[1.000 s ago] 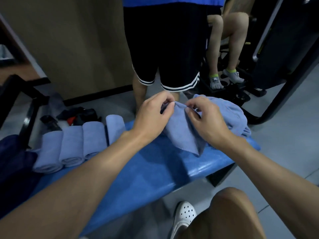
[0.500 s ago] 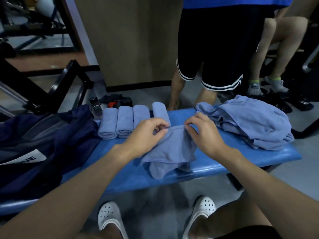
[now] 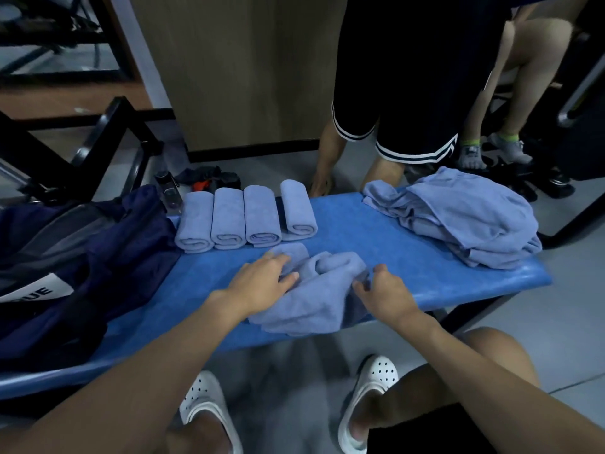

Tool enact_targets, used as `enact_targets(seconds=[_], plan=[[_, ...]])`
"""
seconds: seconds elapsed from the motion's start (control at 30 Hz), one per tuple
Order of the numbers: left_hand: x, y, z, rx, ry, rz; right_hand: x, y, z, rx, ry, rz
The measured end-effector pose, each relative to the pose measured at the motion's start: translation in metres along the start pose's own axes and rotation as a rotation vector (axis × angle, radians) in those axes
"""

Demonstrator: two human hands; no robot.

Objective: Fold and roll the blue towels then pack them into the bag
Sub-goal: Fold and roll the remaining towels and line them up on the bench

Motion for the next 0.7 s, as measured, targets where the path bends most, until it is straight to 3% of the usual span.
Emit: enact_targets(seconds=[0.17,0.3,0.53,0.7], plan=[[0.001,-0.001,-0.007,-0.086,0.162,-0.047,0.006,0.001,-0.005,-0.132,-0.01,-0.016],[-0.005,-0.008,-0.014,-0.135,0.114,0.021,0.002,0.008,-0.011,-0.203,0.005,0.054],[-0.047,-0.021,-0.03,-0.267,-0.095,0.484,-0.041,0.016,-0.031,-0.241,0.254,0.28],[-0.04,-0.023,-0.05,-0.266,0.03,0.303,-0.034,0.029,-0.02,-0.145,0.249,0.162]])
Point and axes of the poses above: each hand's wrist, its own y-axis towards the middle knuckle, its own x-axis out of the palm, z = x × y, the point moved 4 cm from there along y, towards the middle knuckle, and after that the axes turned 4 degrees about x, right-handed, at the moved point
